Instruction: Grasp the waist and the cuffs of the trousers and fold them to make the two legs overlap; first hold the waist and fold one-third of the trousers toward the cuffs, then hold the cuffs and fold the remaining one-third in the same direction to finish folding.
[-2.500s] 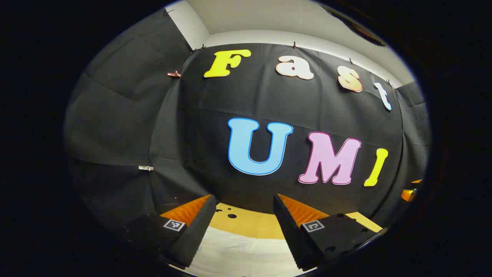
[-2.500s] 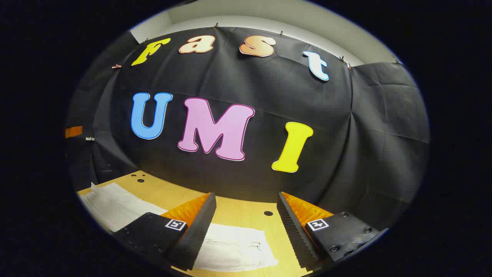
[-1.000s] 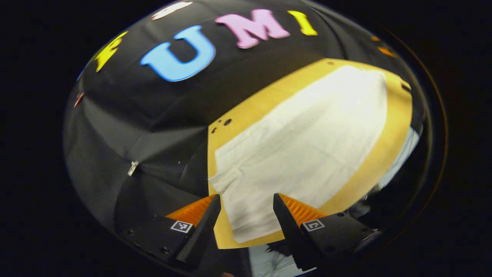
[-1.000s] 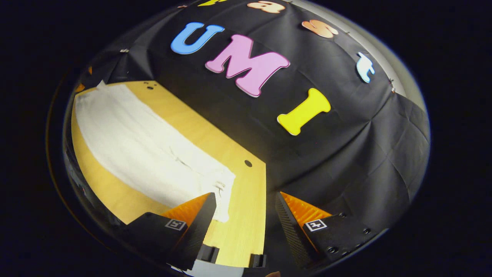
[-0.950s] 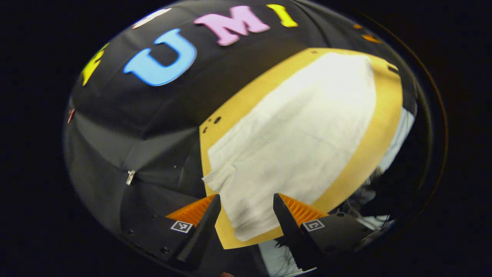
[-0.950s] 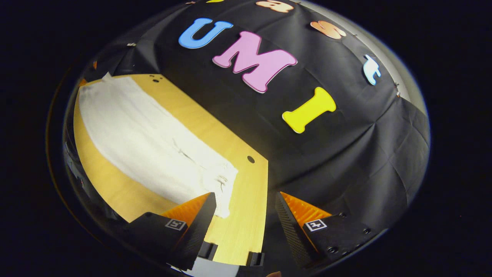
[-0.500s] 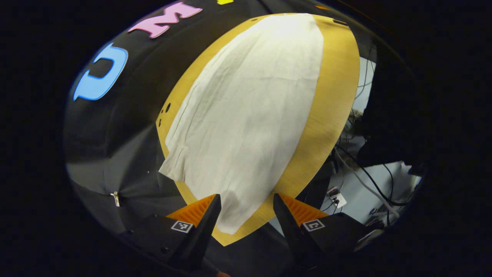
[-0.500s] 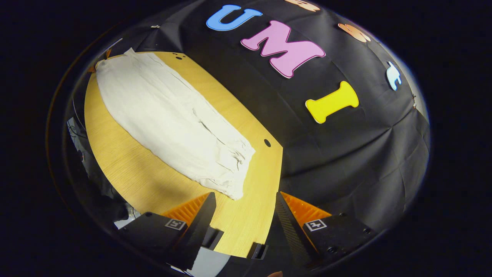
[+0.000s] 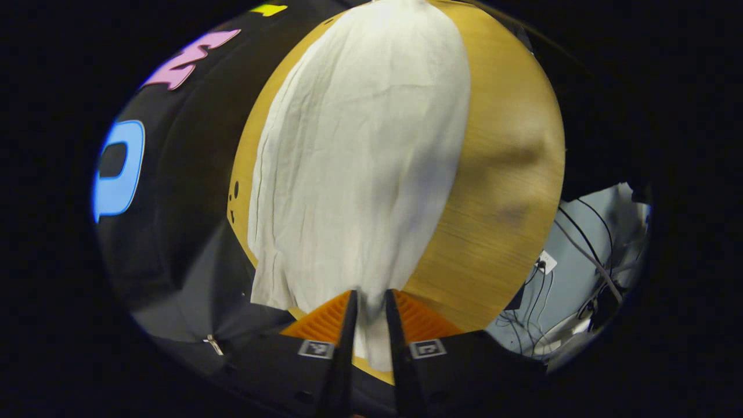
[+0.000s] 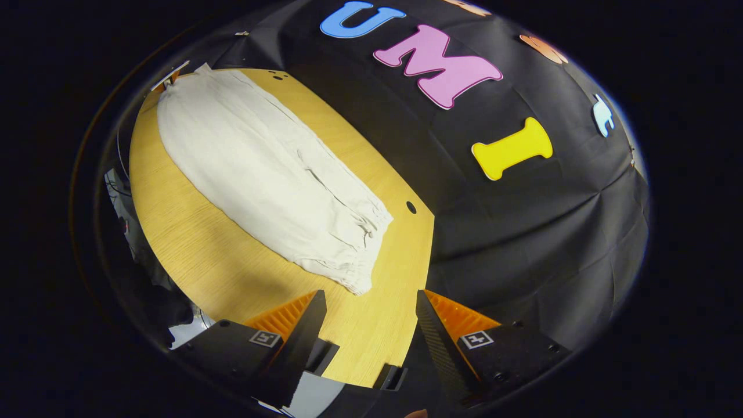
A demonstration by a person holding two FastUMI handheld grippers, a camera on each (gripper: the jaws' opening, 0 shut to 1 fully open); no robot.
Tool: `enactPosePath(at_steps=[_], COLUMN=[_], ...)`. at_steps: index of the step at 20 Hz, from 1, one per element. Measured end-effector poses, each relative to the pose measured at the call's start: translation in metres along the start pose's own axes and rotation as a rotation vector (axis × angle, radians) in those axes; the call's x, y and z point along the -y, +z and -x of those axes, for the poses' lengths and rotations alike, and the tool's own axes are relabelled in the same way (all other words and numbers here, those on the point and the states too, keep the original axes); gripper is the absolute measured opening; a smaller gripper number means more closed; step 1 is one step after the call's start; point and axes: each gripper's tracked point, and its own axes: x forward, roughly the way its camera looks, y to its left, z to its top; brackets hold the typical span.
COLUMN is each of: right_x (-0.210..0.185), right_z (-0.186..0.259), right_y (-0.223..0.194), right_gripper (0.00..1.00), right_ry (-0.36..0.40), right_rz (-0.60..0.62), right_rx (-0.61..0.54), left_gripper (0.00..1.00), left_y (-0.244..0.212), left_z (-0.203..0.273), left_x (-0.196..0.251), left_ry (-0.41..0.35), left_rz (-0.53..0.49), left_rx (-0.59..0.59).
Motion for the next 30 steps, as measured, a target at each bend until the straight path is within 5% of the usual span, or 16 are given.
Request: enactPosePath(at_steps=[1, 2, 13, 22, 24, 25, 27, 30], right_x=[-0.003, -0.006, -0.054, -0.058, -0.067, -0.068, -0.065, -0.071], right_z=[-0.001, -0.003, -0.065, -0.135, -0.14, -0.138, -0.141, -0.136], right_y=[0.001, 0.0, -0.017, -0.019, -0.032, -0.03, -0.036, -0.032], right_gripper=[0.96, 0.96, 0.95, 0.9, 0.59, 0.29, 0.03, 0.07], right_ry=[0.01, 0.02, 0.163, 0.231, 0.3, 0.321, 0.34, 0.381], right_rz=[0.016, 0.042, 0.501, 0.628, 0.588, 0.592, 0.628, 0.639], right_rx=[0.002, 0.005, 0.018, 0.022, -0.045, -0.054, -0.053, -0.054], left_gripper=[0.1, 0.06, 0.06, 0.06, 0.06, 0.06, 0.06, 0.05], left_y=[0.003, 0.0, 0.003, 0.003, 0.003, 0.003, 0.004, -0.007], left_z=[-0.004, -0.008, -0.006, -0.006, -0.006, -0.006, -0.005, -0.008], left_x=[-0.006, -0.01, -0.008, -0.009, -0.01, -0.01, -0.009, -0.003], left_ry=[0.031, 0.05, 0.025, 0.039, 0.053, 0.064, 0.072, 0.011], left_rz=[-0.038, -0.066, -0.037, -0.068, -0.098, -0.119, -0.139, -0.058], left_rx=[-0.012, -0.024, -0.028, -0.047, -0.053, -0.056, -0.062, -0.055])
